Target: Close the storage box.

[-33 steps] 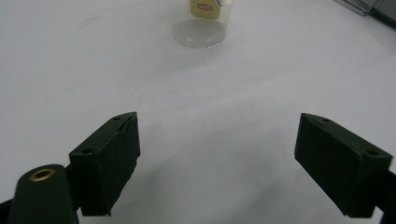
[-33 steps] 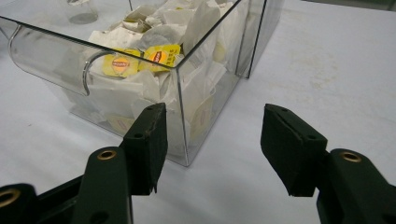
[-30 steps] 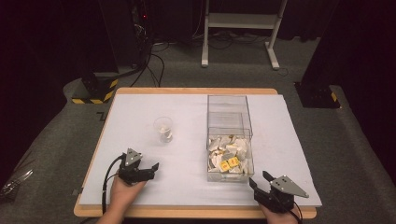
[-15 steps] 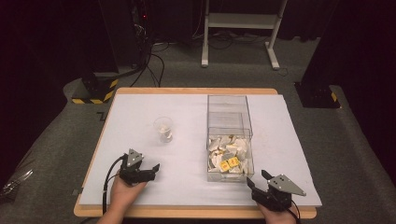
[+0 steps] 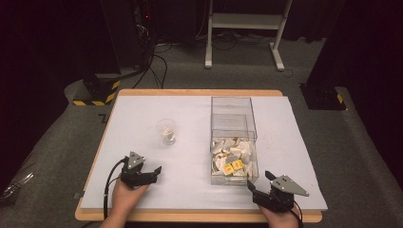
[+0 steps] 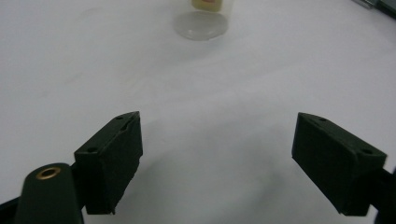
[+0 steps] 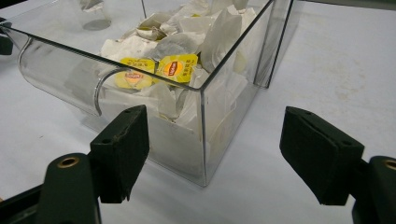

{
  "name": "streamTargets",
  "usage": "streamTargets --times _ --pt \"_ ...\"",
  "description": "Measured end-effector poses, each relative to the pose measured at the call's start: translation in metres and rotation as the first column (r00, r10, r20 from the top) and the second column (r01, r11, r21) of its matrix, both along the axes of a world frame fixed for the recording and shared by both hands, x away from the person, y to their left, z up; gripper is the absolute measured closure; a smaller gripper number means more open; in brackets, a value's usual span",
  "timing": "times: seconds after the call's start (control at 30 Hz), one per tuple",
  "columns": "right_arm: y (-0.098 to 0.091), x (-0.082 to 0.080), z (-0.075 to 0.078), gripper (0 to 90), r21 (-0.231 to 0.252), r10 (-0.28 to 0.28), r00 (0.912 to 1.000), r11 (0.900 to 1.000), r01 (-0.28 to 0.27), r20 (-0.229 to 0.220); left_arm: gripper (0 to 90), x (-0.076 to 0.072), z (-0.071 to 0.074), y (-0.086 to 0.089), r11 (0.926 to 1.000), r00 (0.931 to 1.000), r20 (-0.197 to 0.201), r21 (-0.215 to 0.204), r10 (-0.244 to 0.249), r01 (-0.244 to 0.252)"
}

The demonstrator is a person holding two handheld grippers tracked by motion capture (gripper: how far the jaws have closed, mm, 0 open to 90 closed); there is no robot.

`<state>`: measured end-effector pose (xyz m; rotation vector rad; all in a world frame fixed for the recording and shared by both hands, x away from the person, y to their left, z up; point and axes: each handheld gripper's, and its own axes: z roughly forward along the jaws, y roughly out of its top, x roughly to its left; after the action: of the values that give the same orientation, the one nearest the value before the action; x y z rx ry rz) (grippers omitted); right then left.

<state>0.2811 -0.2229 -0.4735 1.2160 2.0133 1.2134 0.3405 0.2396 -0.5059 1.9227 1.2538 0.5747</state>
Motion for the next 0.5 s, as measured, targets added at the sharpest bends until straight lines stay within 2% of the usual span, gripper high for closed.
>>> streamTargets --times 0.07,0.2,0.37,0.5 --pt "-0.0001 0.0011 -0.0010 23.4 0.000 0.001 1.0000 1.0000 -0.001 -0.002 16.5 0.0019 -0.0002 0.0009 0.9998 0.9997 -0.025 -0.016 0.008 -0.009" --pt "-0.0020 0.0009 -0.0001 22.1 0.001 -0.006 1.0000 1.0000 0.006 -0.001 15.4 0.0008 -0.0007 -0.0012 1.0000 0.9999 -0.013 0.006 0.003 -0.003" --pt "-0.0042 0.0034 -0.0012 20.7 0.024 -0.004 0.9998 0.9997 0.004 -0.019 15.0 0.0006 -0.0007 -0.0014 0.9999 0.9999 -0.013 0.009 0.005 -0.005" --pt "-0.0024 0.0039 -0.0013 20.4 0.014 0.000 0.9999 0.9999 0.000 -0.016 15.0 0.0002 -0.0006 -0.0018 0.9999 0.9999 -0.015 0.010 -0.001 0.001"
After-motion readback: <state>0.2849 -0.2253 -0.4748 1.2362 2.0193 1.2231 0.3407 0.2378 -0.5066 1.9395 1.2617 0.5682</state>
